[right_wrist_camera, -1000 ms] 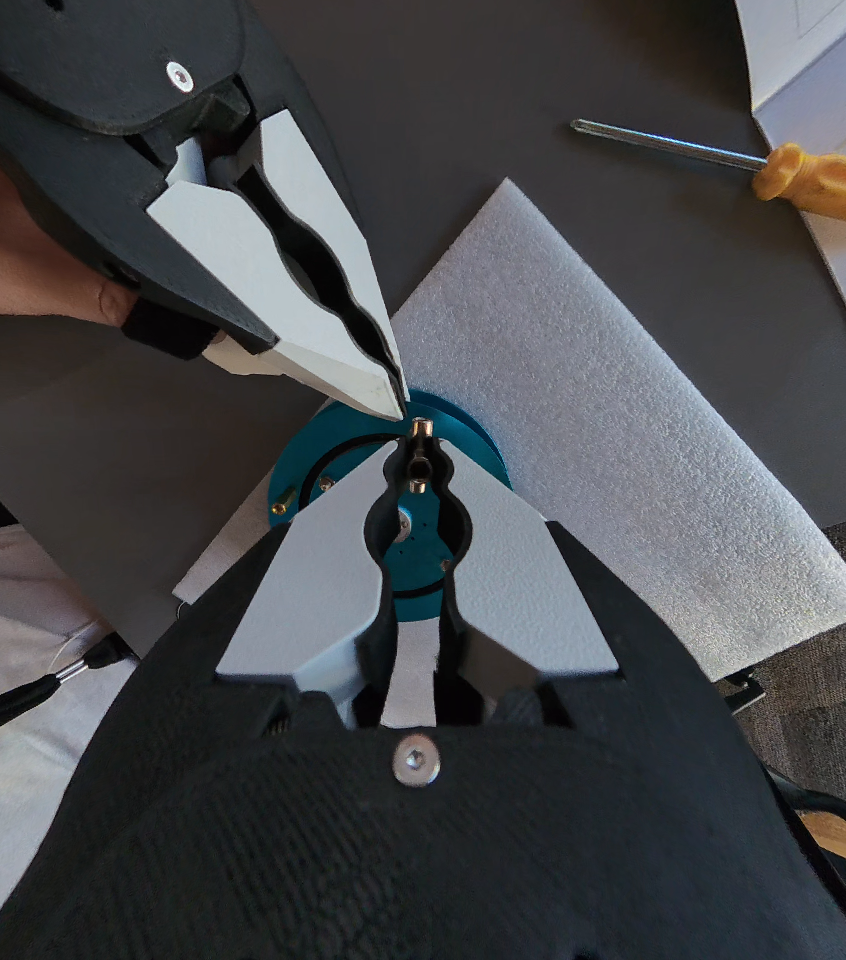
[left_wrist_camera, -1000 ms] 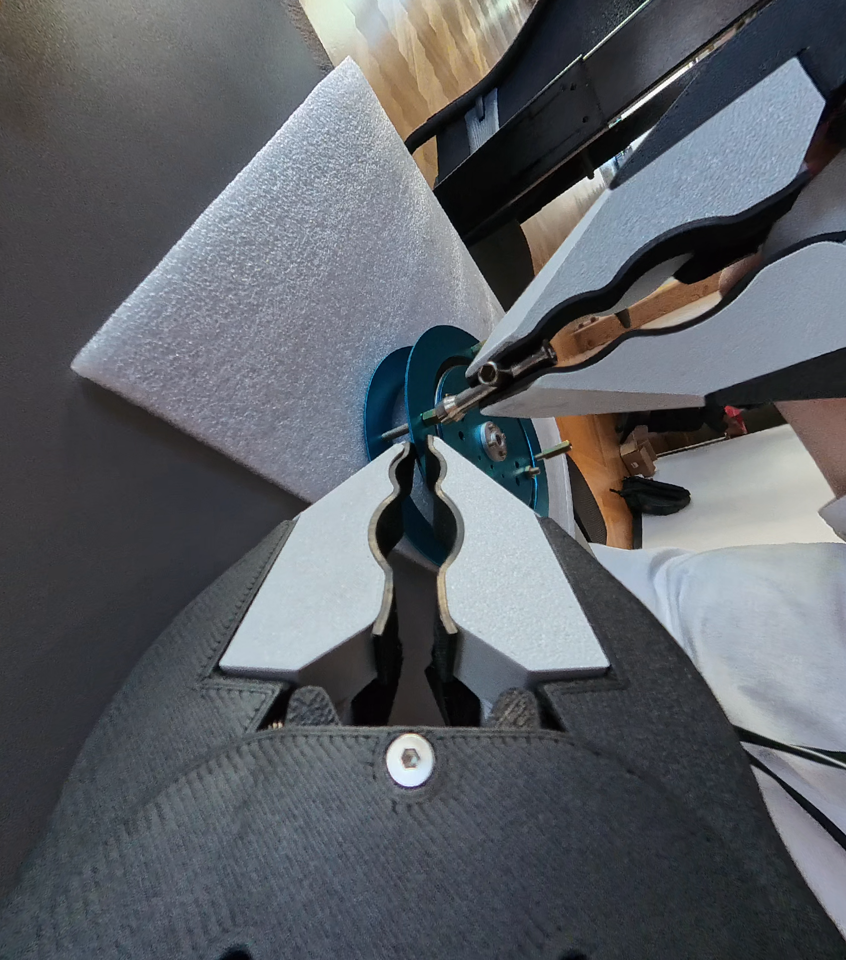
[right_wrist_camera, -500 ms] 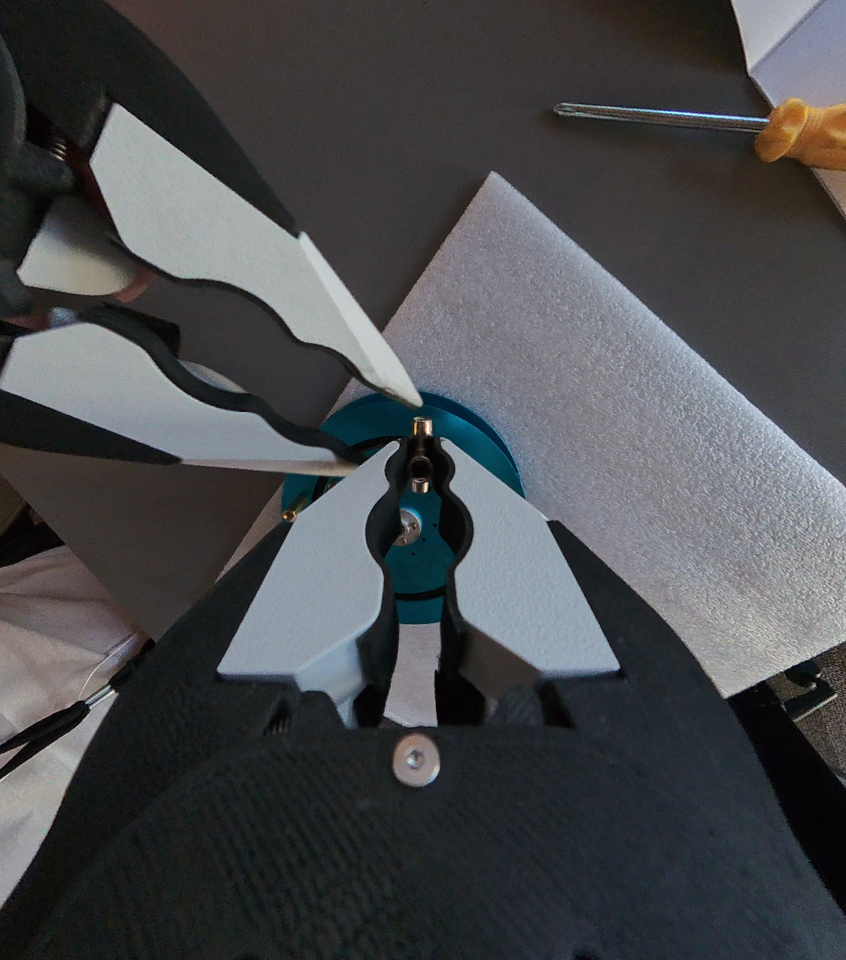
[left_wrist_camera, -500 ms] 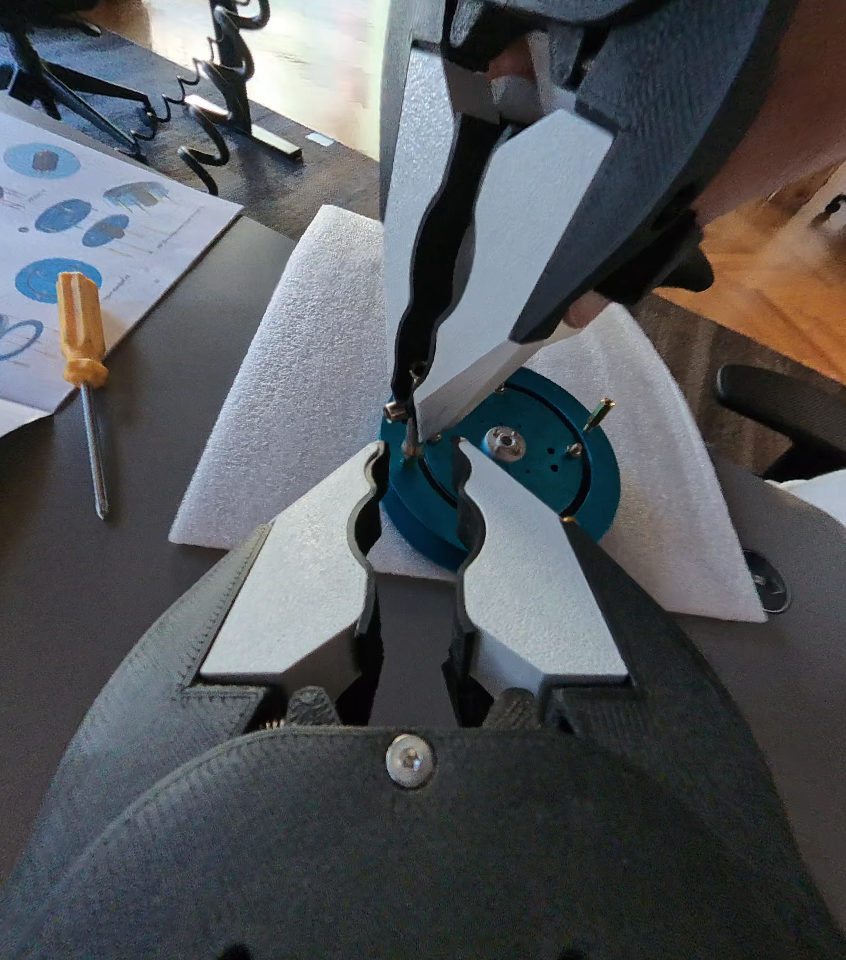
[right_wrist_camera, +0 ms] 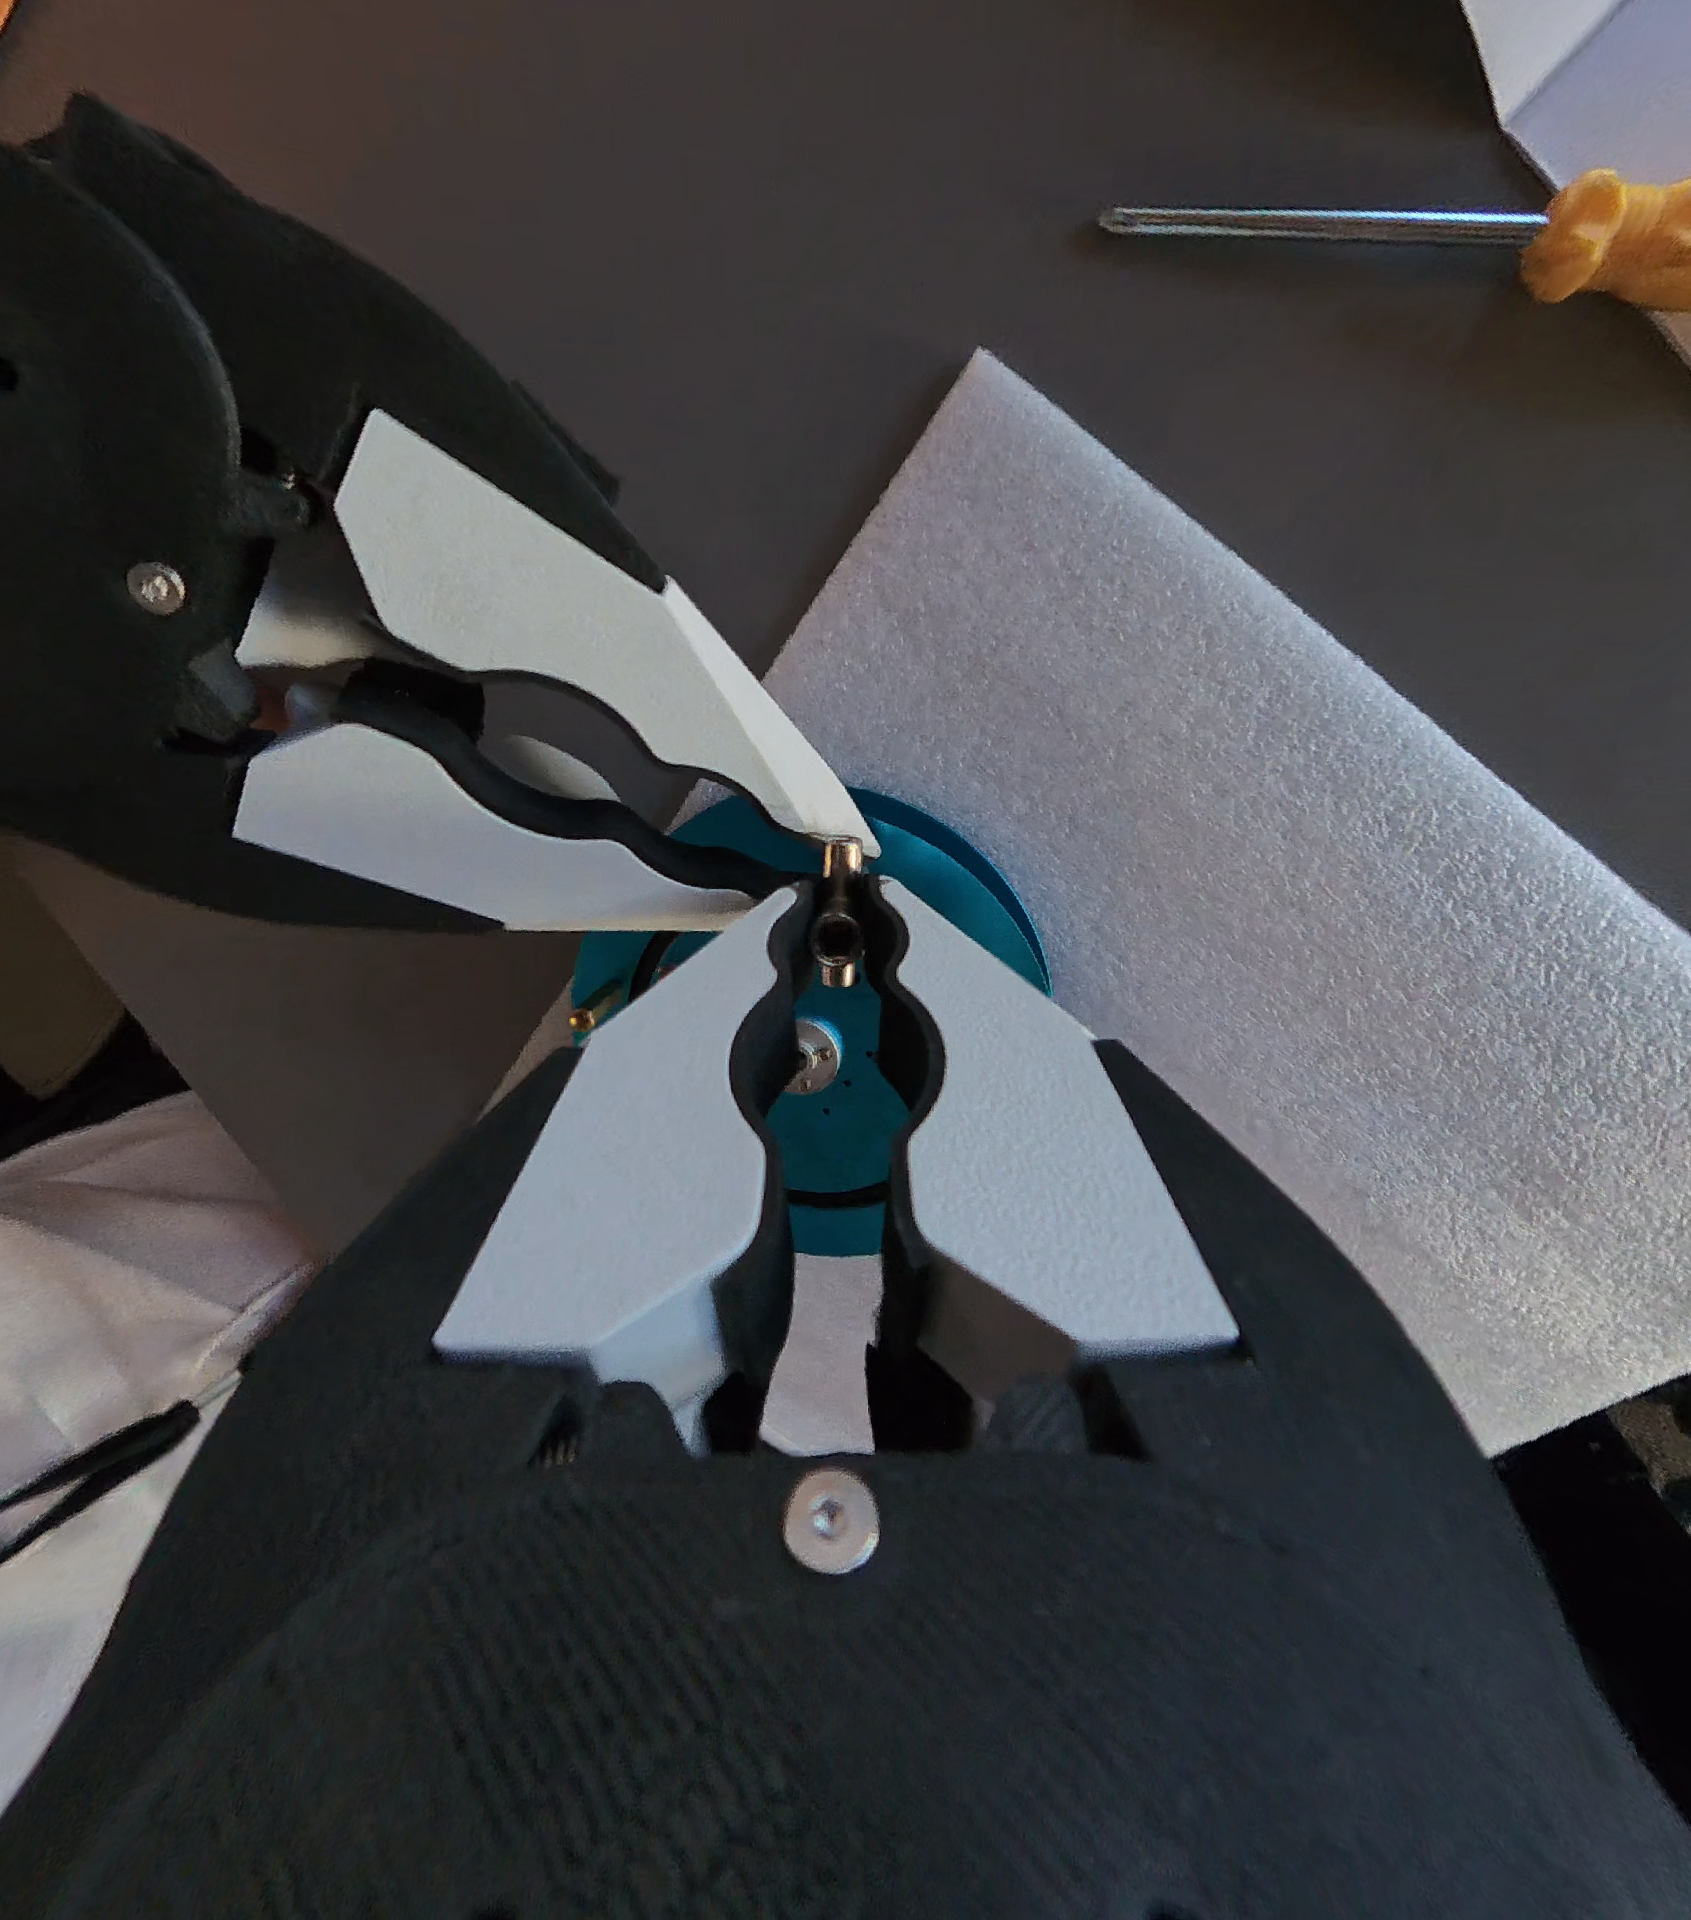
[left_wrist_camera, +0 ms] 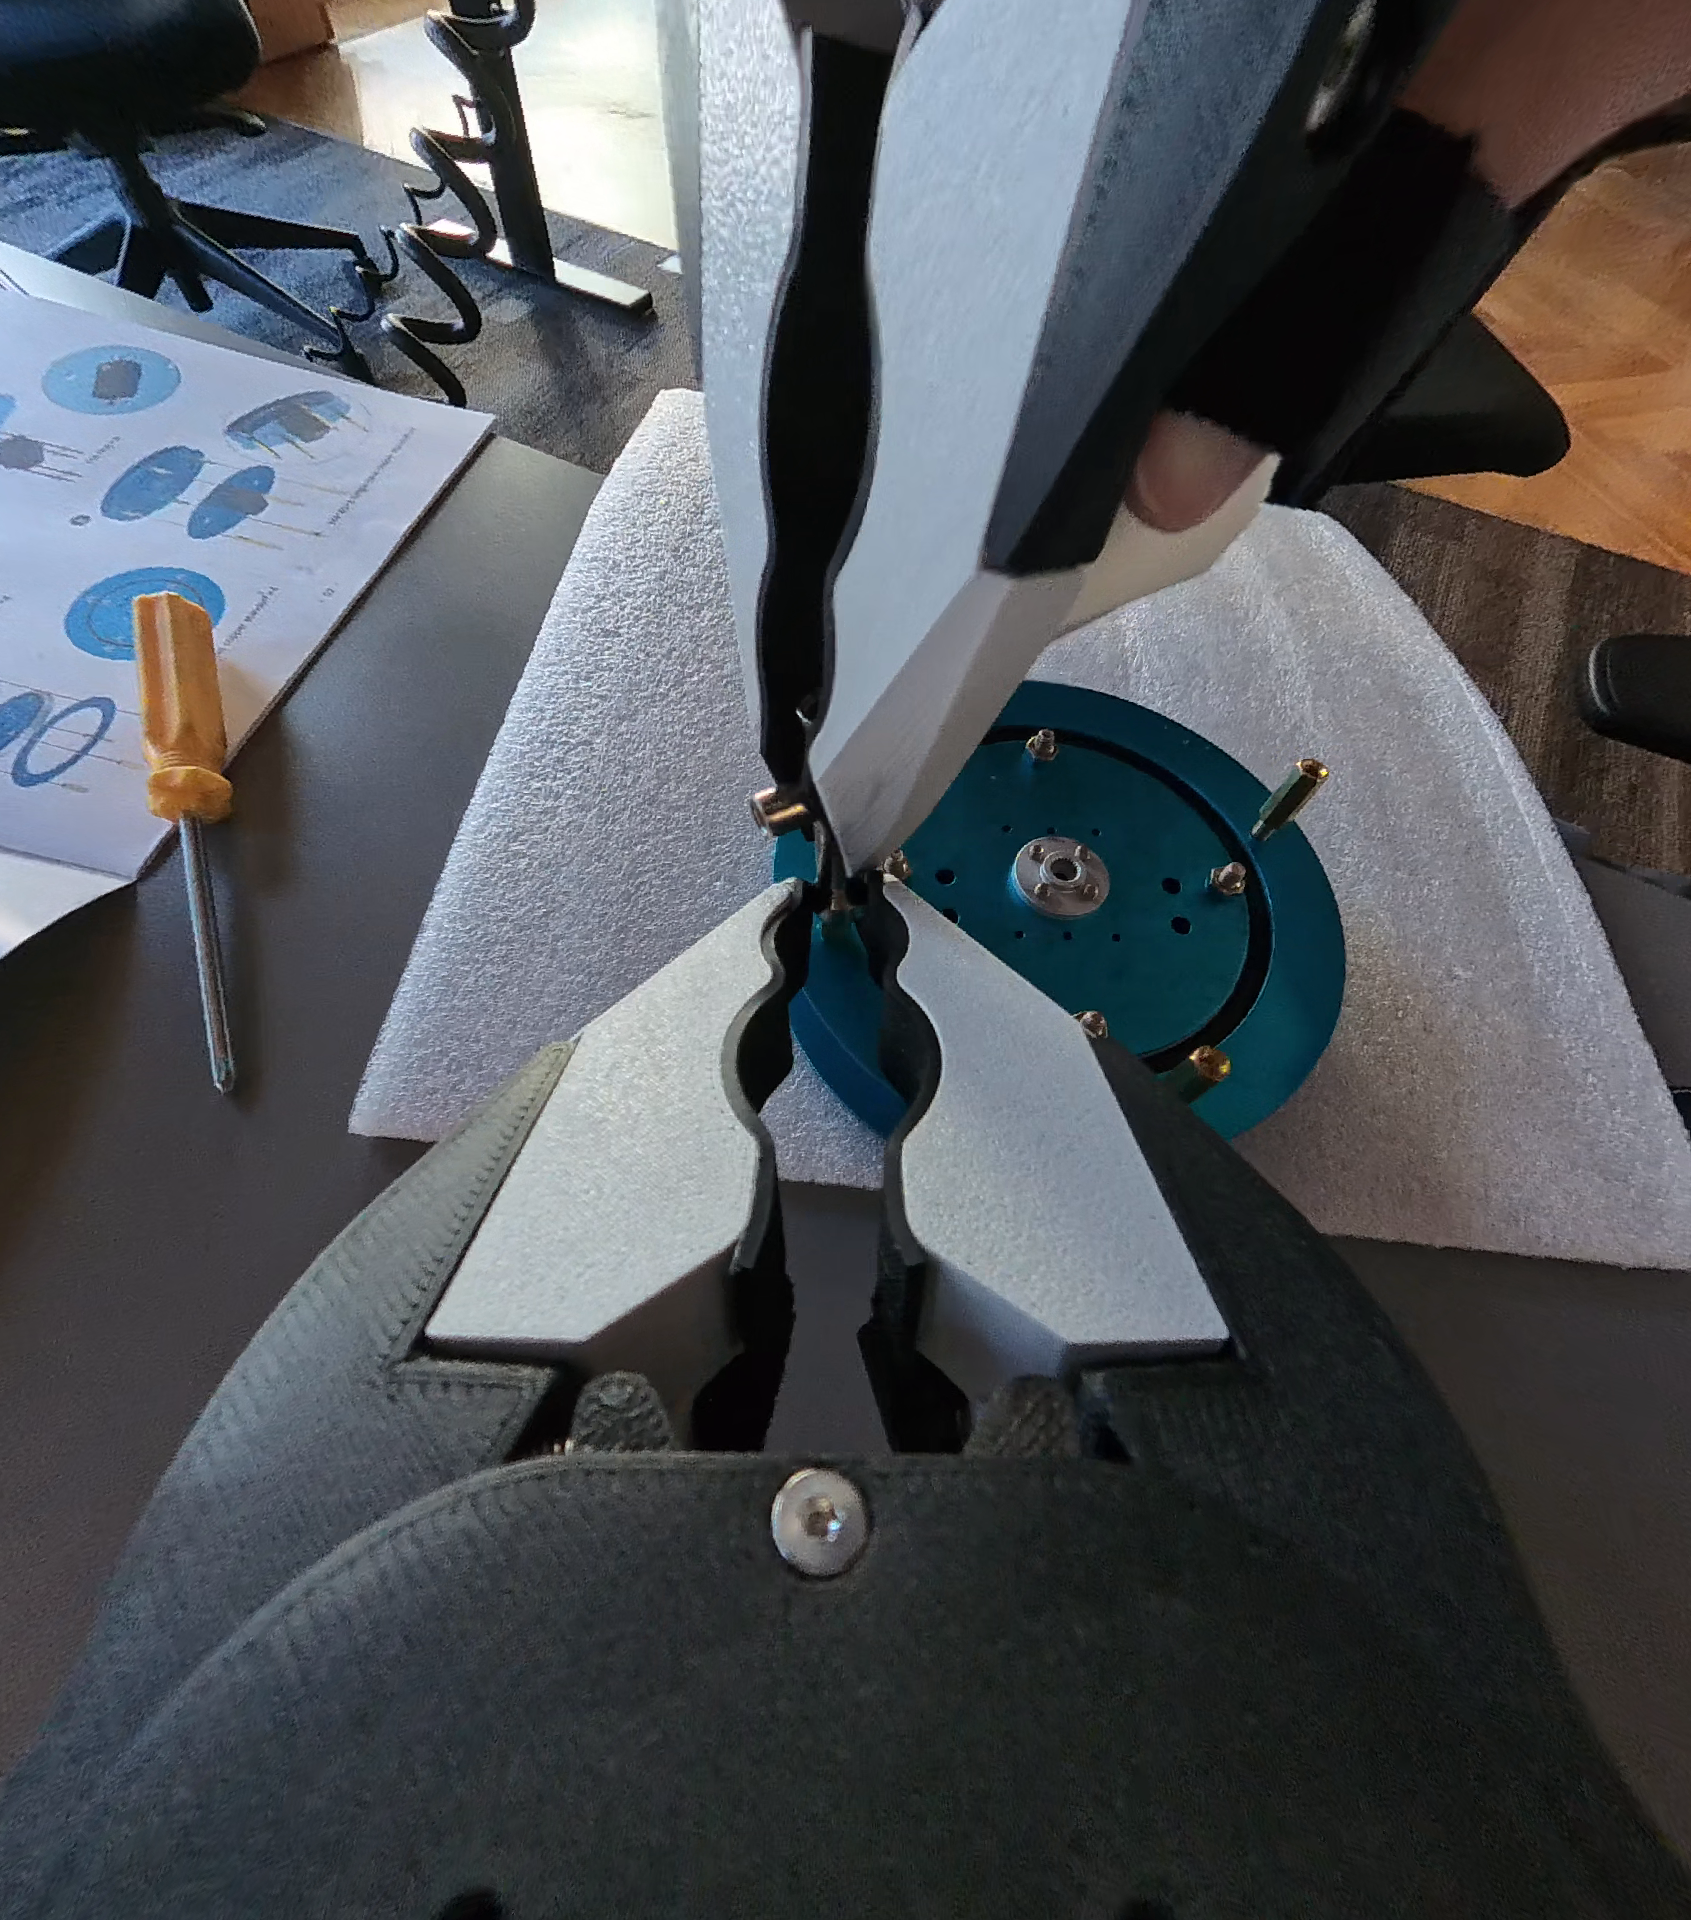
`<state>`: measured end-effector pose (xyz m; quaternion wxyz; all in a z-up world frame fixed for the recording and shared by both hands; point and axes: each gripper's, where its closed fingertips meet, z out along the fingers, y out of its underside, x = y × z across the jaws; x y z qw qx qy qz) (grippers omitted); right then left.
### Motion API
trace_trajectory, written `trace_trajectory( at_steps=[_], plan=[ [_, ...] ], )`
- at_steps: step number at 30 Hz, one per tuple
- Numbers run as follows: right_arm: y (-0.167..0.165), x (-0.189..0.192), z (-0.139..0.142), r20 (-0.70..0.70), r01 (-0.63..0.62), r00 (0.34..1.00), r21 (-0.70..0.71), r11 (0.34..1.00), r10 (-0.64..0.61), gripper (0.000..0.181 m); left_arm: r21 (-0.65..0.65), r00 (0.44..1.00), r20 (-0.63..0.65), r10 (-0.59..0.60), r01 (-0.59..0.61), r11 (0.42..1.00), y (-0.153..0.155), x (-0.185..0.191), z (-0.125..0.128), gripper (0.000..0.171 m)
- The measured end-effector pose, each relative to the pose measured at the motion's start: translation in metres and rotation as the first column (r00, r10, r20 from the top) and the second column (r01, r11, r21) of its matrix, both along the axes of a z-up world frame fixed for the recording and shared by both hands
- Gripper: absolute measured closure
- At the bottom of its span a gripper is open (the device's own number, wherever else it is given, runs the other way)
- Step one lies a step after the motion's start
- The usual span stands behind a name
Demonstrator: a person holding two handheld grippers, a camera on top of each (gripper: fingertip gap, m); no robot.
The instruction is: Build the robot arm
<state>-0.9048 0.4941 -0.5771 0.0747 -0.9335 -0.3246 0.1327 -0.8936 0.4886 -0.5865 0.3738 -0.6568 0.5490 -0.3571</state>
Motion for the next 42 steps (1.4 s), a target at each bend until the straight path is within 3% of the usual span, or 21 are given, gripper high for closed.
trace_trajectory(
  at_steps=[2, 4, 6, 8, 9, 11, 12, 14, 20, 24, 27, 33, 42],
  plan=[
    [0.0, 0.0, 0.002, -0.017, -0.046, 0.999, 0.002, 0.999, 0.046, 0.17, 0.004, 1.0, 0.002, -0.004, 0.004, 1.0, 0.0, 0.0, 0.0, 0.163],
    [0.0, -0.001, 0.007, -0.053, -0.09, 0.995, 0.004, 0.996, 0.09, 0.152, 0.005, 1.0, 0.003, -0.006, 0.006, 1.0, 0.0, -0.001, 0.0, 0.162],
    [-0.003, -0.003, 0.017, -0.111, -0.145, 0.984, -0.016, 0.989, 0.142, 0.149, 0.003, 1.0, 0.004, -0.008, 0.008, 1.0, -0.001, -0.001, 0.0, 0.163],
    [-0.01, -0.005, 0.028, -0.139, -0.331, 0.934, 0.021, 0.943, 0.33, 0.153, -0.004, 1.0, 0.008, -0.012, 0.012, 1.0, -0.001, -0.001, 0.0, 0.163],
    [-0.01, -0.001, 0.03, -0.081, -0.452, 0.885, 0.081, 0.888, 0.458, 0.154, -0.007, 1.0, 0.009, -0.013, 0.013, 1.0, -0.001, -0.001, 0.0, 0.162],
    [-0.008, 0.006, 0.032, 0.111, -0.704, 0.705, 0.236, 0.67, 0.701, 0.151, -0.011, 1.0, 0.01, -0.015, 0.015, 1.0, -0.001, -0.001, 0.0, 0.163],
    [-0.004, 0.007, 0.033, 0.232, -0.789, 0.606, 0.298, 0.537, 0.761, 0.147, -0.01, 1.0, 0.01, -0.015, 0.016, 1.0, -0.001, -0.001, 0.0, 0.162],
    [0.009, 0.01, 0.034, 0.471, -0.895, 0.433, 0.323, 0.306, 0.769, 0.142, -0.007, 1.0, 0.011, -0.018, 0.019, 1.0, -0.001, -0.002, 0.0, 0.163],
    [0.012, 0.002, 0.022, 0.726, -0.985, 0.043, 0.144, -0.09, 0.686, 0.142, 0.0, 1.0, 0.013, -0.025, 0.025, 1.0, -0.001, -0.002, 0.0, 0.163],
    [0.006, -0.003, 0.015, 0.769, -0.97, -0.127, 0.035, -0.239, 0.626, 0.152, -0.004, 0.999, 0.014, -0.03, 0.03, 1.0, -0.001, -0.002, 0.0, 0.163],
    [0.005, -0.003, 0.015, 0.784, -0.96, -0.19, -0.023, -0.278, 0.591, 0.157, -0.008, 0.999, 0.013, -0.033, 0.033, 0.999, -0.001, -0.002, 0.0, 0.162],
    [0.005, 0.0, 0.016, 0.796, -0.956, -0.232, -0.079, -0.283, 0.559, 0.17, -0.047, 0.999, 0.024, -0.035, 0.036, 0.998, -0.001, -0.002, 0.0, 0.163],
    [0.003, 0.002, 0.014, 0.803, -0.956, -0.255, -0.125, -0.265, 0.539, 0.162, -0.091, 0.999, 0.028, -0.039, 0.041, 0.995, -0.002, -0.003, 0.0, 0.162]
  ],
)
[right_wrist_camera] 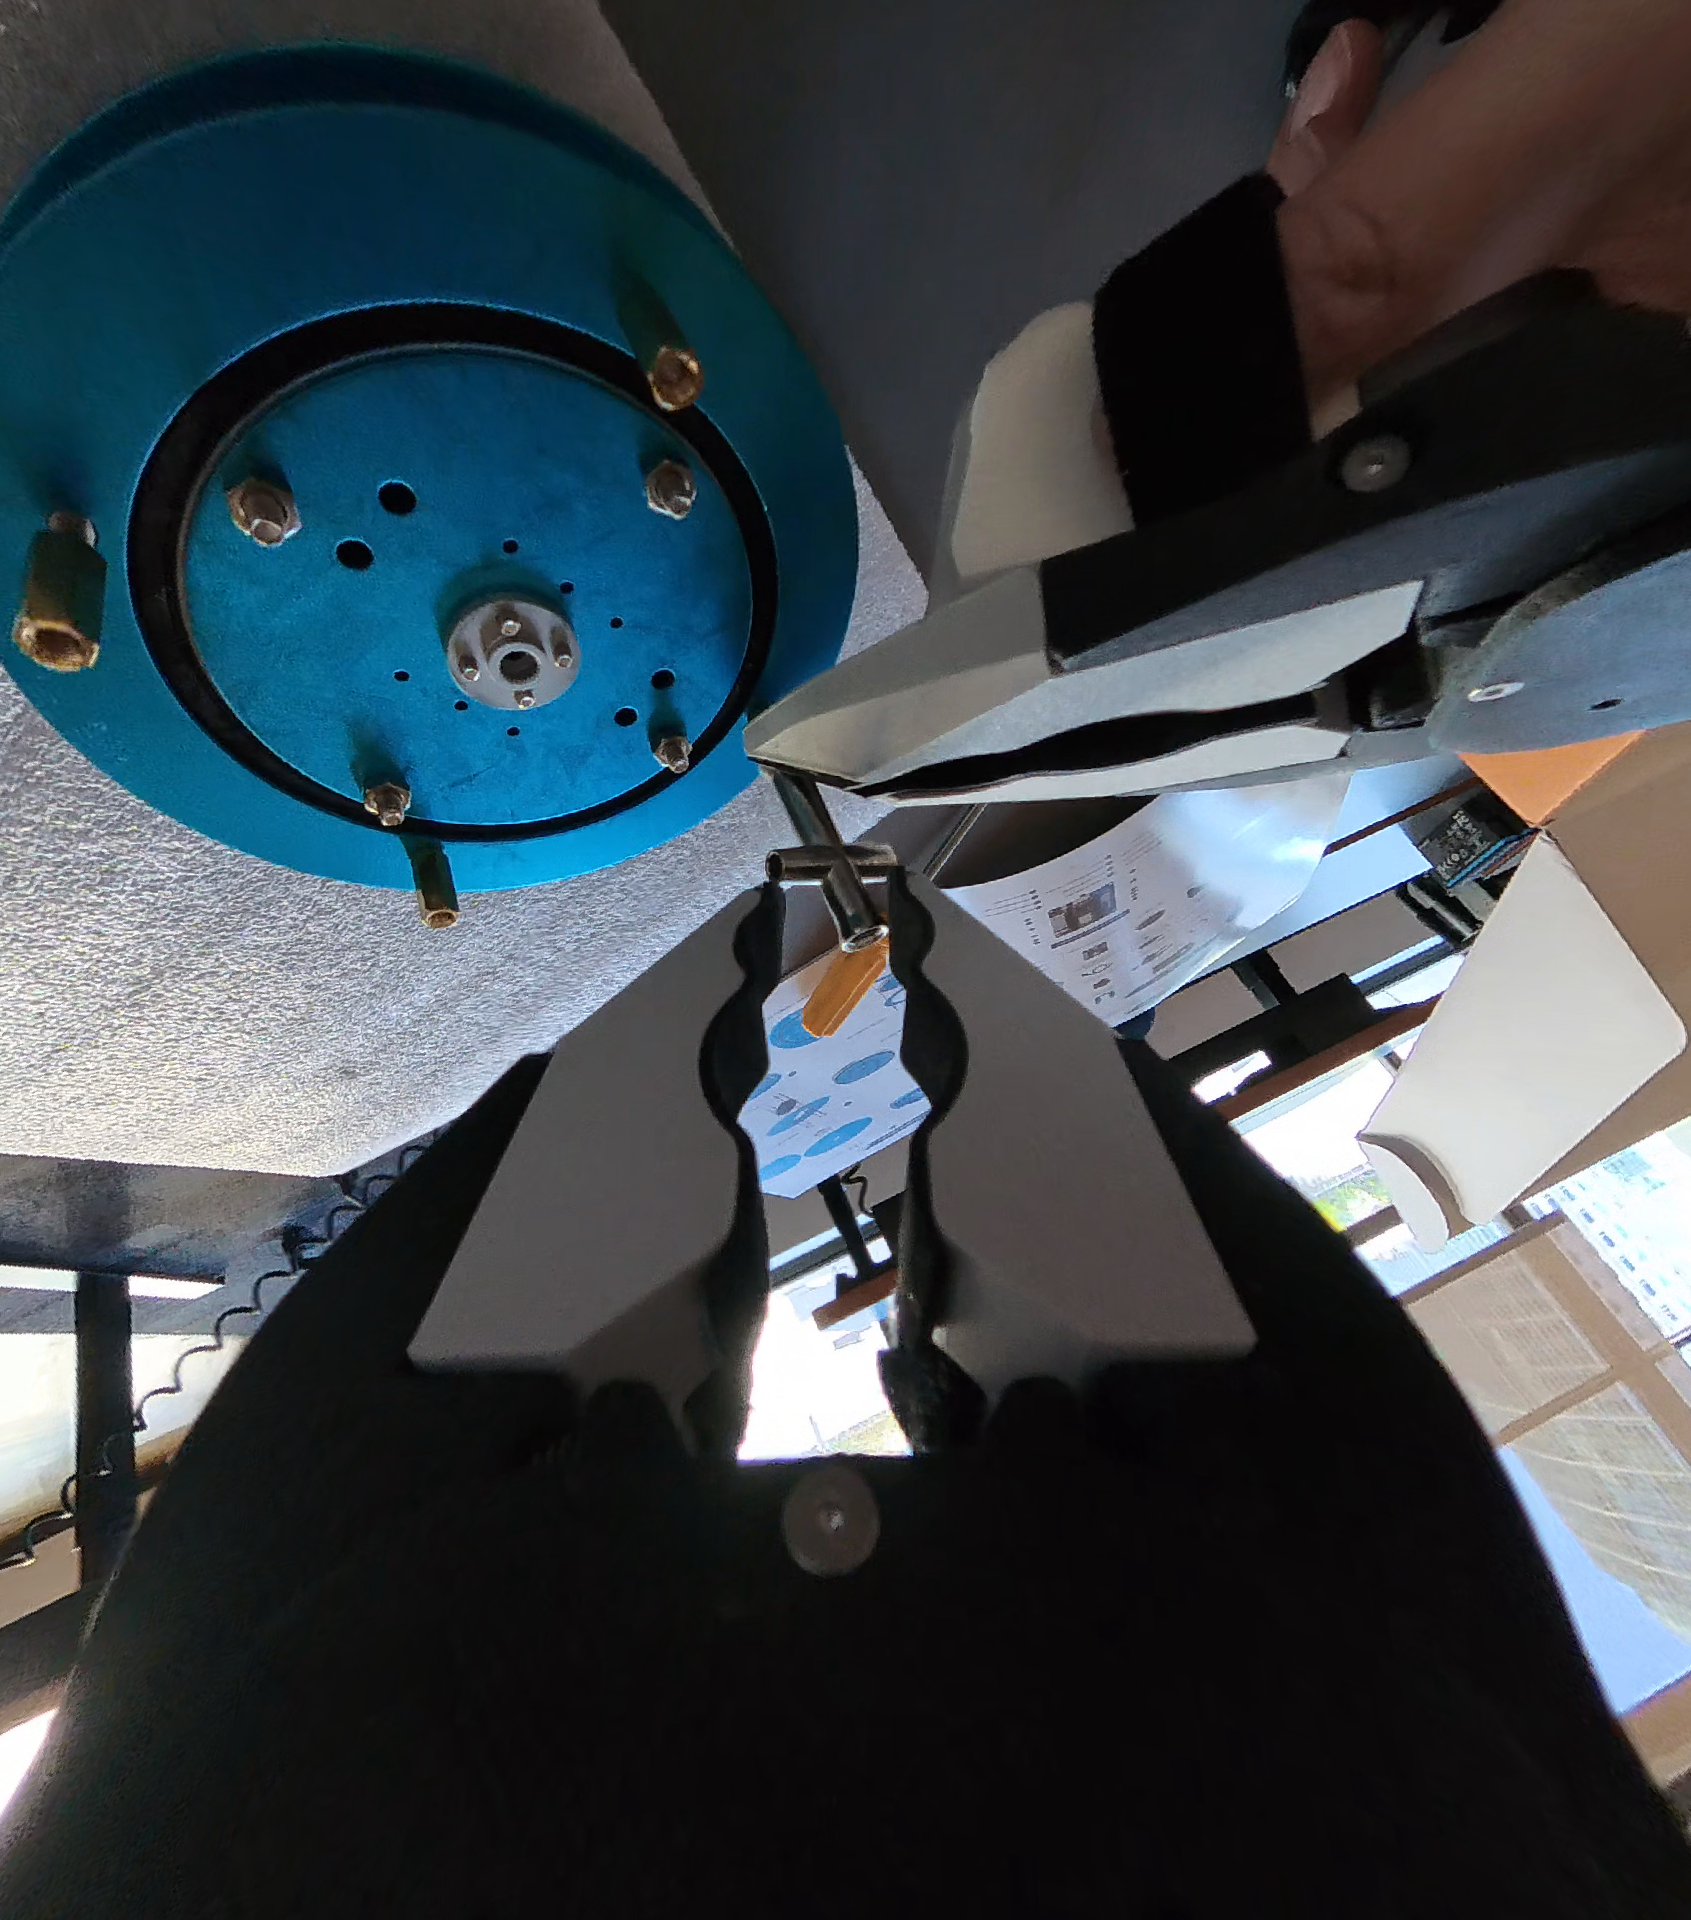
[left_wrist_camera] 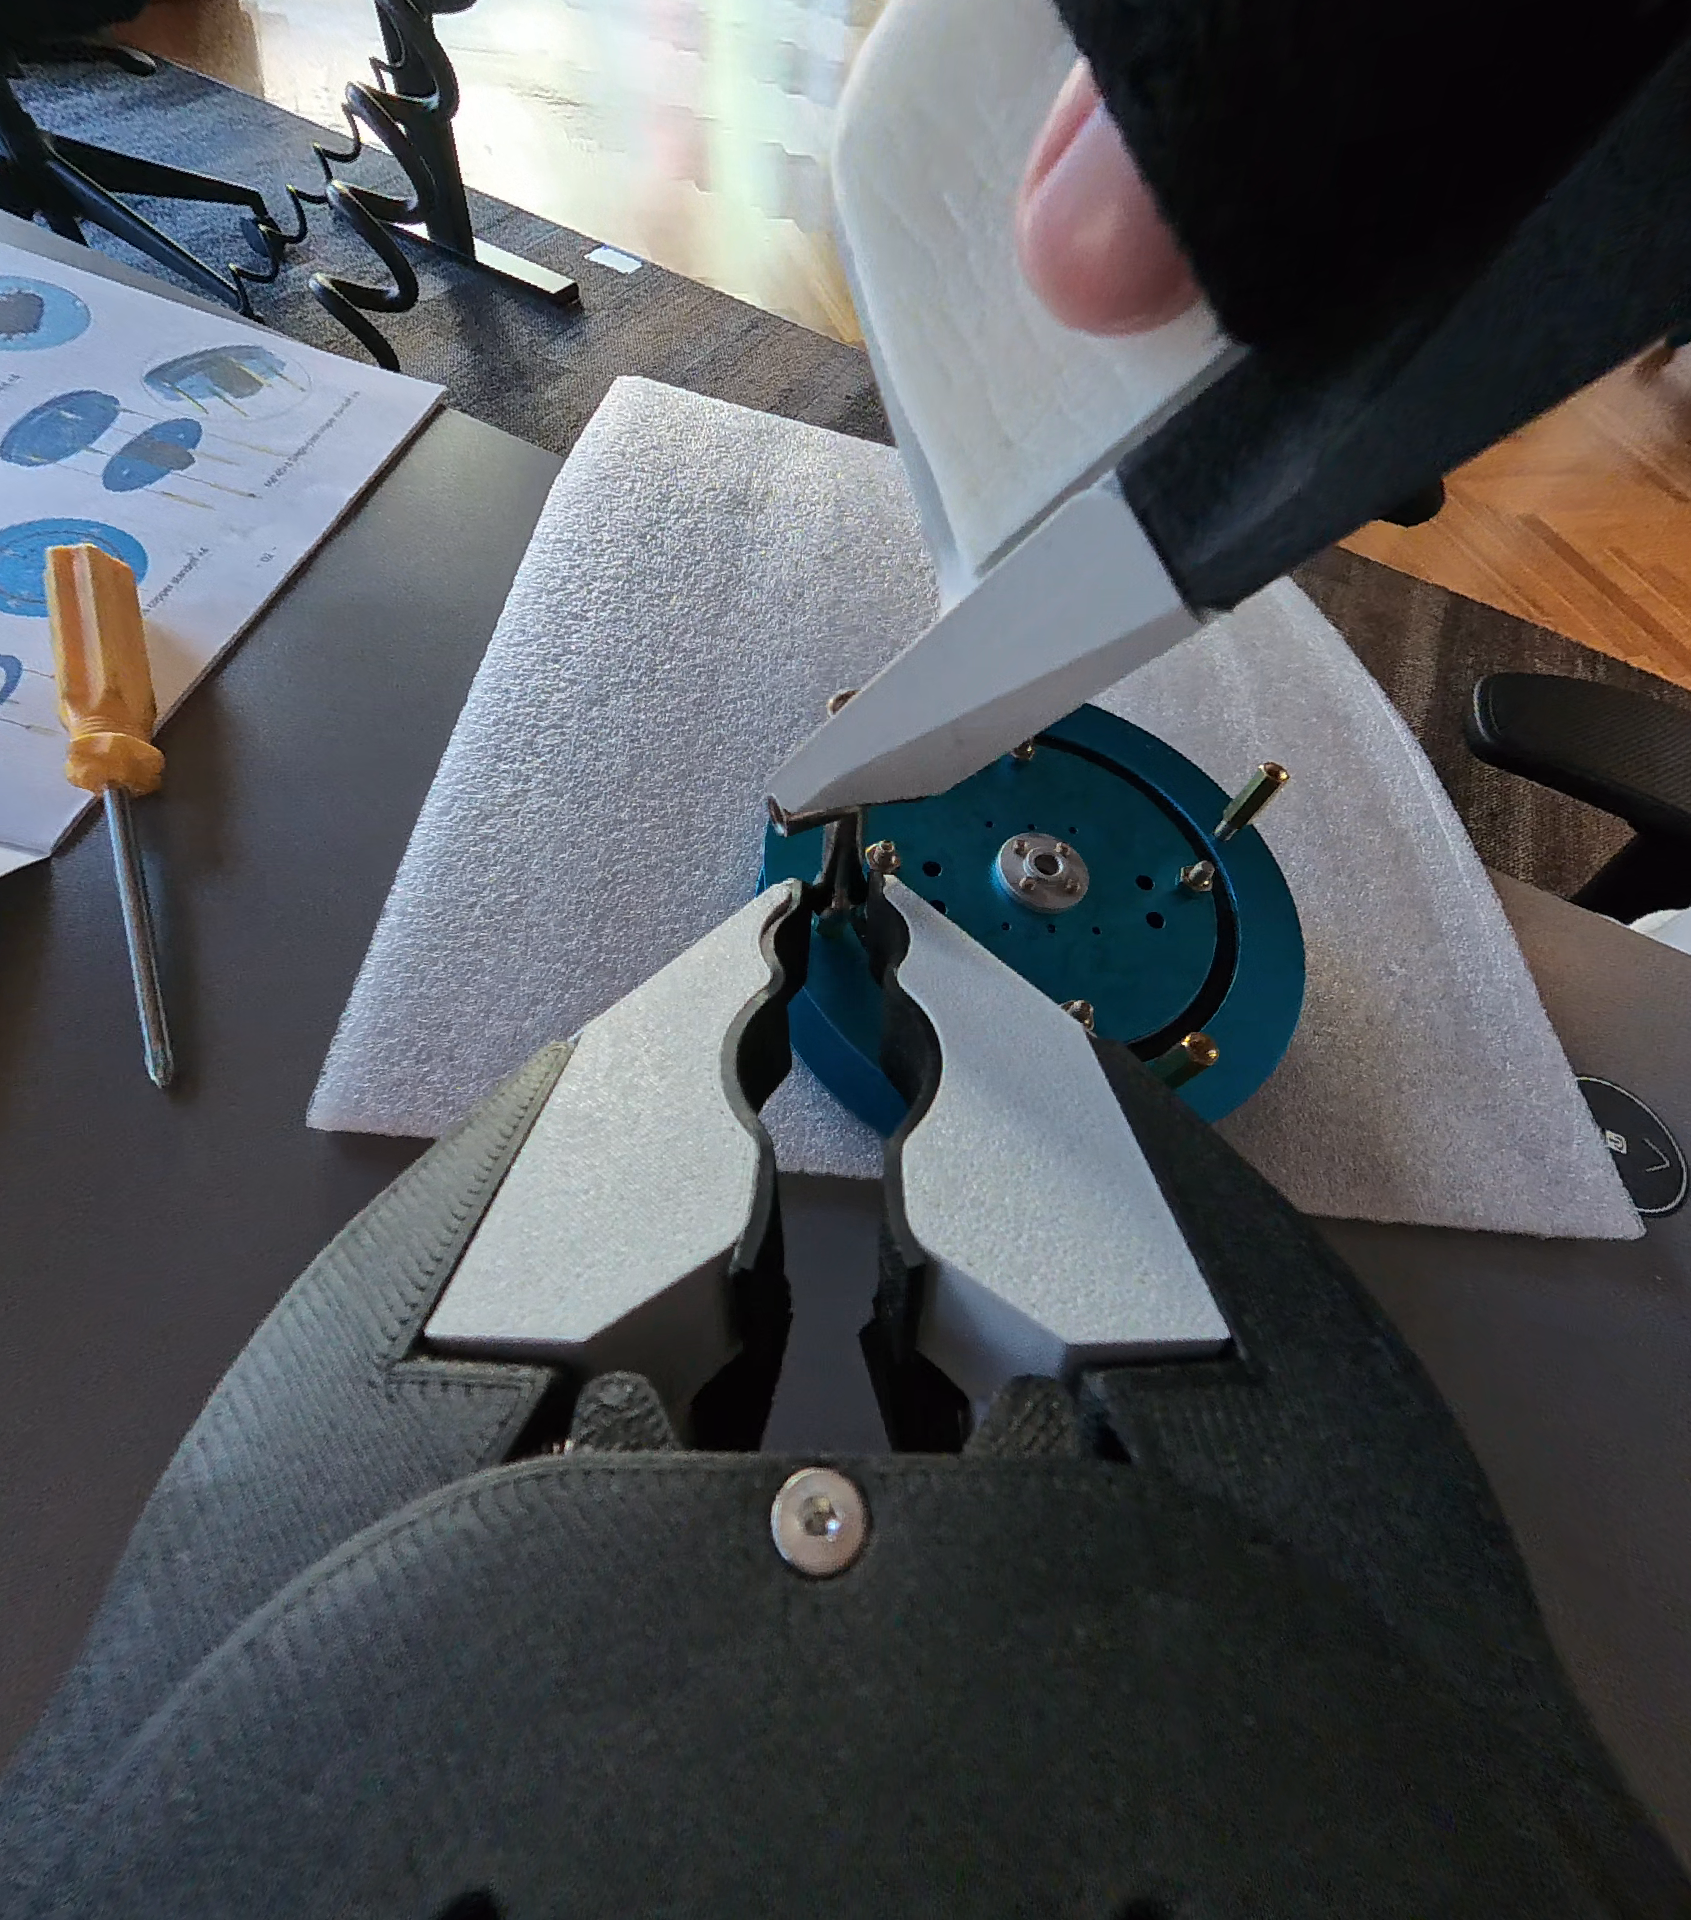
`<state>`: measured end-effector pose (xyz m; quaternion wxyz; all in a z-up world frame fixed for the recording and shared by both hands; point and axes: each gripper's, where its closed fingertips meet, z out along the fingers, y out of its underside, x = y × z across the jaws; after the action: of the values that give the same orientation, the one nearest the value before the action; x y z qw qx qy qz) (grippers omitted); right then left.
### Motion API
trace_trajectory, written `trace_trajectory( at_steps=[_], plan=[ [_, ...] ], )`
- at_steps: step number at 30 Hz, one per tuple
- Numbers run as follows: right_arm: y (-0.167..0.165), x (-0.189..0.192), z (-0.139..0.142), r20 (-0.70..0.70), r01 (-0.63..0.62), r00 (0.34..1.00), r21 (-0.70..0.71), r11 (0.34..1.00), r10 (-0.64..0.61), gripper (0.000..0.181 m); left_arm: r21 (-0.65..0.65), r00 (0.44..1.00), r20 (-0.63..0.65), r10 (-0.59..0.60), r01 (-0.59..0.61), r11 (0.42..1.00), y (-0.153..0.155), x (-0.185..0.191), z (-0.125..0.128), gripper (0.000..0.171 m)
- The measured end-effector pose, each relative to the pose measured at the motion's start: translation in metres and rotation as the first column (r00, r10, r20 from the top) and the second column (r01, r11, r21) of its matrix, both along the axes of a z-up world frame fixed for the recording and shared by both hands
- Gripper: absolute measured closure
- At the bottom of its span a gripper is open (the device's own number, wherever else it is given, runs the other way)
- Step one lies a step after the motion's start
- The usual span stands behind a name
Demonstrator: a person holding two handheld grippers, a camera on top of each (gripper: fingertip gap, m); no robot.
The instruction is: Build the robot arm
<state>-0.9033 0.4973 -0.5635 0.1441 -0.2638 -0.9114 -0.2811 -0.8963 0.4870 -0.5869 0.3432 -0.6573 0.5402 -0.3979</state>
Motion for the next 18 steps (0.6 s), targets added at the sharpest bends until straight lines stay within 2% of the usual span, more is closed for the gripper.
trace_trajectory(
  at_steps=[5, 7, 12, 15, 18],
  plan=[
    [-0.004, 0.001, -0.001, -0.012, 0.074, 0.997, -0.044, 0.996, -0.074, 0.162, -0.058, 1.0, 0.002, -0.009, 0.009, 0.998, -0.001, -0.004, 0.002, 0.16],
    [-0.004, 0.001, -0.001, -0.011, 0.088, 0.996, -0.051, 0.995, -0.089, 0.162, -0.093, 0.999, 0.043, 0.001, 0.003, 0.996, 0.002, -0.01, 0.013, 0.153],
    [-0.004, 0.0, -0.001, -0.024, 0.191, 0.981, -0.111, 0.975, -0.195, 0.162, -0.171, 0.98, 0.181, 0.078, -0.047, 0.984, 0.018, -0.03, 0.041, 0.157],
    [-0.004, 0.002, -0.002, -0.018, 0.294, 0.953, -0.165, 0.942, -0.301, 0.163, -0.193, 0.973, 0.205, 0.103, -0.063, 0.979, 0.023, -0.034, 0.046, 0.159],
    [-0.011, 0.001, -0.003, -0.001, 0.405, 0.907, -0.262, 0.876, -0.42, 0.169, -0.198, 0.98, 0.172, 0.101, -0.066, 0.978, 0.023, -0.033, 0.039, 0.161]
  ],
)
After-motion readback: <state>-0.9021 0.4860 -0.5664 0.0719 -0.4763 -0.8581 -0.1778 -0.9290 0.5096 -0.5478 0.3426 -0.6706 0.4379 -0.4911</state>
